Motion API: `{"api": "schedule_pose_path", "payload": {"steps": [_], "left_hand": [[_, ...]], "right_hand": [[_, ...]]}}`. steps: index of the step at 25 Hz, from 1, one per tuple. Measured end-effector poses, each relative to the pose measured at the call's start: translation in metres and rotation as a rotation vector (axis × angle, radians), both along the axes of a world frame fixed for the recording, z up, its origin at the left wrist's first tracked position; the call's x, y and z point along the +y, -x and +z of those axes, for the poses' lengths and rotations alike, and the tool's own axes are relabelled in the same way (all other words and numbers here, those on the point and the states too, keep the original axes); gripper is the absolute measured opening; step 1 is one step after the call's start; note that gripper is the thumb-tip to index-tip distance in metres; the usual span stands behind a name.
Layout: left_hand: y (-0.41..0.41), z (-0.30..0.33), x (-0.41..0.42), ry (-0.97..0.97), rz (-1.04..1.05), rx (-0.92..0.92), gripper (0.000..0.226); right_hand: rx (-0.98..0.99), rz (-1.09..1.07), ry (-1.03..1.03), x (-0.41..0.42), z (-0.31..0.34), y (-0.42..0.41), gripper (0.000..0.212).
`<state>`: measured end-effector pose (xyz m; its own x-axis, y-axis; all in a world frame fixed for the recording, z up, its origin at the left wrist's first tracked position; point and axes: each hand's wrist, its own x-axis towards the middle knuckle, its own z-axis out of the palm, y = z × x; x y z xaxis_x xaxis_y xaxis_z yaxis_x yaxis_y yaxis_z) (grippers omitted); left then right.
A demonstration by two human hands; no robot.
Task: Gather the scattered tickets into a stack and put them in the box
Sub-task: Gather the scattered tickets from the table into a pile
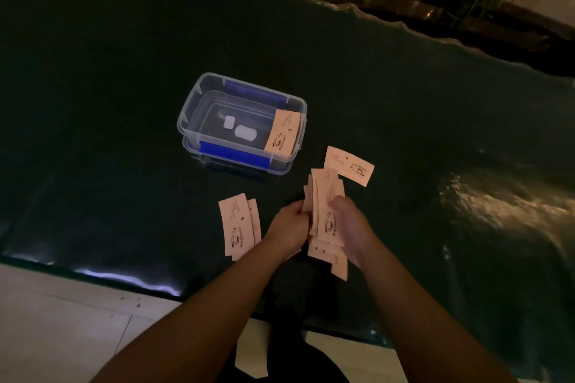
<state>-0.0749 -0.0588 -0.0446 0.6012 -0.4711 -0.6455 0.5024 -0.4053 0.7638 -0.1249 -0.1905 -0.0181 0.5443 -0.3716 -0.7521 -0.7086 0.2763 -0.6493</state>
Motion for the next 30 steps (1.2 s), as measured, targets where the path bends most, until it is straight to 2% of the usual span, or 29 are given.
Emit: {"api": "schedule_pose_path", "payload": {"steps": [3,6,9,11,12,14,15,17,19,24,26,28,30], "left_hand": [[-0.011,0.007,0.0,0.023,-0.023,0.067,0.034],[-0.012,0.007,0.005,0.061,0.034,0.131,0.027],[-0.003,0.001,0.01,0.029,0.09,0.135,0.026],[0.008,-0.003,0.019,-0.076,0.057,0.011,0.03],[0.012,-0.005,0.026,-0.18,-0.007,-0.123,0.034],[0.02,-0.009,0.042,-0.437,-0.248,-0.452,0.051],[0.024,-0.008,0.05,-0.547,-0.372,-0.557,0.062],[0.031,-0.008,0.06,-0.702,-0.559,-0.629,0.079],[0.035,-0.011,0.064,-0.772,-0.65,-0.635,0.085],[0.028,-0.012,0.064,-0.761,-0.585,-0.611,0.082],[0.024,-0.012,0.061,-0.664,-0.472,-0.479,0.066],[0.021,-0.011,0.054,-0.544,-0.363,-0.351,0.037],[0.021,-0.013,0.048,-0.493,-0.31,-0.297,0.029]], "right_hand": [[-0.041,-0.09,-0.064,-0.008,0.0,0.003,0.043],[-0.119,-0.299,-0.285,-0.009,-0.002,0.01,0.042],[-0.135,-0.397,-0.333,-0.019,-0.006,0.017,0.035],[-0.078,-0.378,-0.304,-0.032,-0.007,0.024,0.036],[-0.036,-0.355,-0.275,-0.039,-0.008,0.028,0.04],[0.069,-0.293,-0.173,-0.051,-0.009,0.039,0.049],[0.123,-0.246,-0.113,-0.054,-0.009,0.045,0.05],[0.19,-0.159,-0.034,-0.057,-0.015,0.058,0.047],[0.209,-0.122,0.012,-0.056,-0.021,0.067,0.046],[0.161,-0.051,0.112,-0.041,-0.023,0.067,0.049],[0.15,-0.029,0.139,-0.034,-0.023,0.066,0.047],[0.159,-0.032,0.114,-0.028,-0.023,0.066,0.048],[0.16,-0.051,0.068,-0.025,-0.025,0.068,0.049]]}}
